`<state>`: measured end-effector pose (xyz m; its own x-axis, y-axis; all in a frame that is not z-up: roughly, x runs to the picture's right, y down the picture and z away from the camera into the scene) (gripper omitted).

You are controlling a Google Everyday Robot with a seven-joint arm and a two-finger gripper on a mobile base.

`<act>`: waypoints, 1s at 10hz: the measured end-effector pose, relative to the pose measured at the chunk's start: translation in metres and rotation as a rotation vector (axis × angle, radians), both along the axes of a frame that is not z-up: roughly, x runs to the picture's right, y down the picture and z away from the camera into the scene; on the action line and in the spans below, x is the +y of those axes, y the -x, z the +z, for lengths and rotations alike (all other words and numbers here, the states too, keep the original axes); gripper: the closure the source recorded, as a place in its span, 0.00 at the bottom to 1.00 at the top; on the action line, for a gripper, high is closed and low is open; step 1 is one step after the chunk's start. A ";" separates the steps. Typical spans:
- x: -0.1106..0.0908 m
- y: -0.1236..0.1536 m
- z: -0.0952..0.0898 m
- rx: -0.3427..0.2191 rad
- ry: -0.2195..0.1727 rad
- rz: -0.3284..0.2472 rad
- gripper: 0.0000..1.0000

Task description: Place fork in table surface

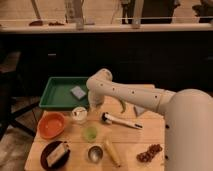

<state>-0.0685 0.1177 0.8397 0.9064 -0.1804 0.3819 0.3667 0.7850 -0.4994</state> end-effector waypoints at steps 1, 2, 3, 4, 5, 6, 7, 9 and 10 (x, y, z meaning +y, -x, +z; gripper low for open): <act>0.000 0.000 0.000 -0.002 0.000 0.001 0.92; 0.000 0.000 -0.001 -0.007 -0.002 -0.001 0.99; -0.001 0.001 -0.002 -0.011 -0.005 -0.002 1.00; -0.003 0.001 -0.004 -0.015 -0.009 -0.004 1.00; -0.005 0.001 -0.006 -0.021 -0.014 -0.007 1.00; -0.008 0.001 -0.009 -0.023 -0.019 -0.008 1.00; -0.012 -0.001 -0.012 -0.026 -0.028 -0.009 1.00; -0.022 -0.005 -0.020 -0.029 -0.047 -0.007 1.00; -0.030 -0.009 -0.025 -0.027 -0.062 -0.003 1.00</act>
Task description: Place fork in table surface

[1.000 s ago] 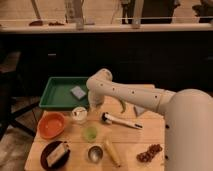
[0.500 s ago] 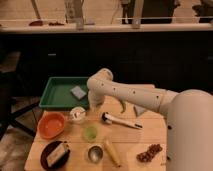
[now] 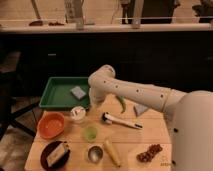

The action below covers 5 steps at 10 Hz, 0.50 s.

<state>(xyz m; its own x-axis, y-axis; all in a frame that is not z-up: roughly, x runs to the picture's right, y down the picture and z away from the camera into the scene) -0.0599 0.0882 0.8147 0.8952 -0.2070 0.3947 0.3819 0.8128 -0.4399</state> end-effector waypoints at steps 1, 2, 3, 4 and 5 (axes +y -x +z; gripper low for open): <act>-0.007 -0.004 -0.005 0.004 -0.013 0.004 1.00; -0.014 -0.012 -0.010 0.013 -0.027 0.011 1.00; -0.022 -0.028 -0.016 0.033 -0.042 0.022 1.00; -0.027 -0.040 -0.021 0.049 -0.052 0.030 1.00; -0.032 -0.058 -0.025 0.070 -0.061 0.040 1.00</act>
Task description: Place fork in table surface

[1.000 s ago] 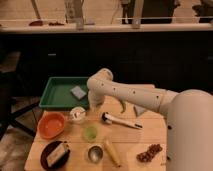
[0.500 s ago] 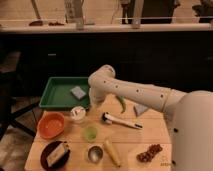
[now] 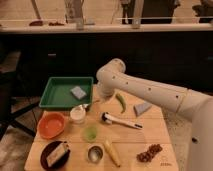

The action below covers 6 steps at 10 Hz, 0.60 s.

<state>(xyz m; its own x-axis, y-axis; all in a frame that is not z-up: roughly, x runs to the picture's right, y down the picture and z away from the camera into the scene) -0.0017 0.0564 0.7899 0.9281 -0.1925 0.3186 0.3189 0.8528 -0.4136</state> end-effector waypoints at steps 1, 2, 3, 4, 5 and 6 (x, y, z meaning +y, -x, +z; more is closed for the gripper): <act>-0.002 -0.017 -0.003 0.020 -0.005 0.011 1.00; -0.002 -0.040 -0.006 0.047 -0.010 0.028 1.00; -0.001 -0.054 -0.008 0.063 -0.012 0.038 1.00; 0.002 -0.071 -0.012 0.081 -0.012 0.047 1.00; 0.008 -0.089 -0.017 0.100 -0.009 0.055 1.00; 0.015 -0.102 -0.021 0.111 -0.004 0.059 1.00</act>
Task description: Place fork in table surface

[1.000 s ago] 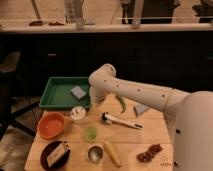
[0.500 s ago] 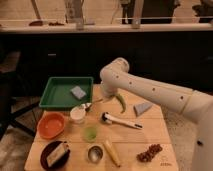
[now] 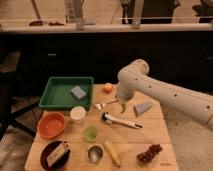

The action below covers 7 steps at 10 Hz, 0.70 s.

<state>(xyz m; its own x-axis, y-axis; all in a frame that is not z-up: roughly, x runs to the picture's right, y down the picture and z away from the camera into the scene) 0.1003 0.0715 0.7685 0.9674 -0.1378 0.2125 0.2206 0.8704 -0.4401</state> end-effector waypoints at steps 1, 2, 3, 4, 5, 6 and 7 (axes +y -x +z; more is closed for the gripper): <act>0.008 -0.008 -0.005 0.007 0.007 0.002 1.00; 0.020 -0.019 -0.010 0.015 0.015 0.001 1.00; 0.026 -0.023 -0.012 0.017 0.021 -0.003 1.00; 0.035 -0.028 -0.013 0.016 0.031 -0.008 1.00; 0.046 -0.039 -0.014 0.020 0.044 -0.010 1.00; 0.056 -0.052 -0.013 0.023 0.056 -0.007 1.00; 0.064 -0.059 -0.010 0.022 0.060 -0.003 1.00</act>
<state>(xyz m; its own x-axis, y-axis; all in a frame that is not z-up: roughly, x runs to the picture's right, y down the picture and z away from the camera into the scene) 0.1595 0.1360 0.7580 0.9716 -0.1282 0.1990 0.2127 0.8415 -0.4966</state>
